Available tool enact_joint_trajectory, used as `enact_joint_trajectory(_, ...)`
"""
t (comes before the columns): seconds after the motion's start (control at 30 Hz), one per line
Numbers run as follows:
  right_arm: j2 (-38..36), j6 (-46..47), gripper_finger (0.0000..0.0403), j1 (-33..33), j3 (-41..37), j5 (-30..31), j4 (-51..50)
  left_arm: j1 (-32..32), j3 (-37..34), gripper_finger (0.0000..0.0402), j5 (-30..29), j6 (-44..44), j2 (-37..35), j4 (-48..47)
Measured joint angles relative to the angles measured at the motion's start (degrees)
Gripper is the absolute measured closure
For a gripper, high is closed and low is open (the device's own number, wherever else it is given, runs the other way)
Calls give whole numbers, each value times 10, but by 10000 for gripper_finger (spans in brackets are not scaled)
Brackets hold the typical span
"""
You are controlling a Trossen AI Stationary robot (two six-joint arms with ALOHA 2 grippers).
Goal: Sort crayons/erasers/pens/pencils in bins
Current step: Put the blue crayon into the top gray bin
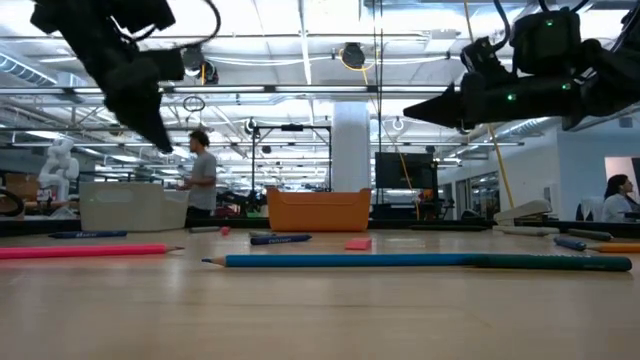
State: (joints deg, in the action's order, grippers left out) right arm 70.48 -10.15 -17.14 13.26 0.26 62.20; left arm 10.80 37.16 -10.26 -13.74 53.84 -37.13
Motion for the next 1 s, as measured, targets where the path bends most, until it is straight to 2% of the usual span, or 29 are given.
enact_joint_trajectory(0.17, 0, -2, 402, 0, 0, -2, 8, 29, 13, 376, -2, -49, 65, -110)
enact_joint_trajectory(0.43, 0, -4, 403, 0, 0, -3, 9, 93, 2, 368, 25, -60, 150, -119)
enact_joint_trajectory(0.6, 0, -5, 403, 0, 0, -3, 8, 112, 2, 318, 68, -64, 189, -89)
enact_joint_trajectory(0.77, 0, -6, 403, 0, 0, -3, 8, 115, 1, 260, 62, -73, 225, -70)
enact_joint_trajectory(1.0, 0, -6, 403, 0, 0, -4, 8, 118, 1, 243, 60, -78, 265, -71)
